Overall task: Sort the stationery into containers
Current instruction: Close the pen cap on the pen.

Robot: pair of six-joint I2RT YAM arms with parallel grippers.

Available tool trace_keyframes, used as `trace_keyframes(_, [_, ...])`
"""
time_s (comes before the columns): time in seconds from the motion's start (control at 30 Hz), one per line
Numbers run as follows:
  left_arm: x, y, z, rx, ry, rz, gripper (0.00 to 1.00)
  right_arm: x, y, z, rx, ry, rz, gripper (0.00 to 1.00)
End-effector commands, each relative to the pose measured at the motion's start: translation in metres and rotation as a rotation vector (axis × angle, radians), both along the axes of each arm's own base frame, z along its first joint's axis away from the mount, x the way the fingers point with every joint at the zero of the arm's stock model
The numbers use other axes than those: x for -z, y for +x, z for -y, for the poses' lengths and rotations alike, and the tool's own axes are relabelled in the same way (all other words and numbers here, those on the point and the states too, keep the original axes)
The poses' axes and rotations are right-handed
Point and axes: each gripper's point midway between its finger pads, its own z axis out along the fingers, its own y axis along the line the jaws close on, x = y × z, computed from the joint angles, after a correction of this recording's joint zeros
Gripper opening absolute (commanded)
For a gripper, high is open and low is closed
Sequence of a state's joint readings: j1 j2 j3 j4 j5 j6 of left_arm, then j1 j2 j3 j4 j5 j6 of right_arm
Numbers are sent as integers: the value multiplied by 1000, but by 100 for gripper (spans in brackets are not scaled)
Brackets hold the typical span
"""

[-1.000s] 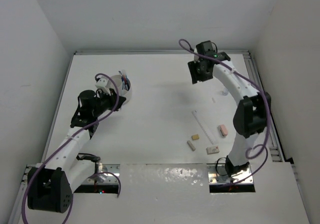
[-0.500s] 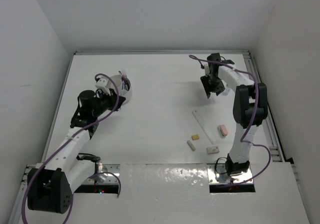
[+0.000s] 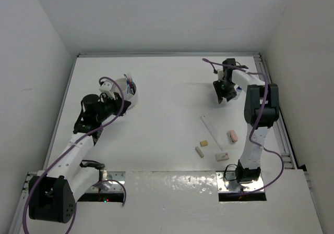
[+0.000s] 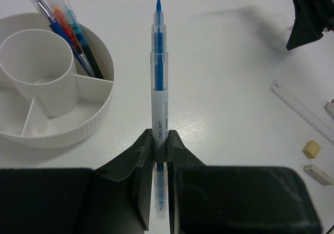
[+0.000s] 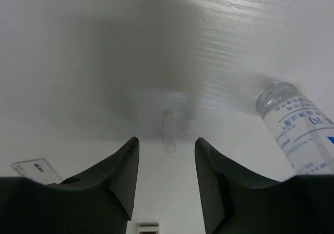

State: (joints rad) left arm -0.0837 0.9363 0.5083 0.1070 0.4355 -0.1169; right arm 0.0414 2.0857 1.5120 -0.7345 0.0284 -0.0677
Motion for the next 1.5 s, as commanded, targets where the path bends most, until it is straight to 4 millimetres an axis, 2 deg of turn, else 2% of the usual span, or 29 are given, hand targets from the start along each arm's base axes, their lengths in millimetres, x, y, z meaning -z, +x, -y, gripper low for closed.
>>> trace_keyframes(0.0, [-18, 6, -3, -11, -2, 52, 0, 1, 9, -4, -30, 18, 24, 46])
trace_keyframes(0.37, [-20, 7, -4, -15, -2, 56, 0, 24, -6, -2, -38, 12, -59, 40])
trace_keyframes(0.57, [-20, 8, -5, -15, 0, 58, 0, 32, -1, -1, -42, 11, -51, 40])
trace_keyframes(0.7, [-21, 9, -5, -17, 2, 59, 0, 37, 3, -7, -42, 69, -61, 39])
trace_keyframes(1.1, [-21, 11, -10, -33, 11, 59, 0, 35, -1, -13, -57, 112, -52, 0])
trace_keyframes(1.13, [-21, 11, -10, -33, 14, 61, 0, 33, -1, -14, -58, 116, -48, 0])
trace_keyframes(1.23, [-20, 10, -10, -21, 26, 64, 0, 20, 6, -23, -54, 154, -11, 0])
trace_keyframes(1.3, [-19, 8, -6, 12, 34, 69, 0, -2, 16, -31, -12, 199, 58, 0])
trace_keyframes(1.37, [-22, 0, 6, 120, 45, 99, 0, -21, 29, -48, 65, 298, 146, 0])
trace_keyframes(1.4, [-21, -3, 11, 170, 64, 117, 0, -49, 35, -60, 81, 342, 227, 0])
trace_keyframes(1.47, [-19, -17, 26, 319, 84, 146, 0, -80, 50, -81, 103, 431, 388, 0])
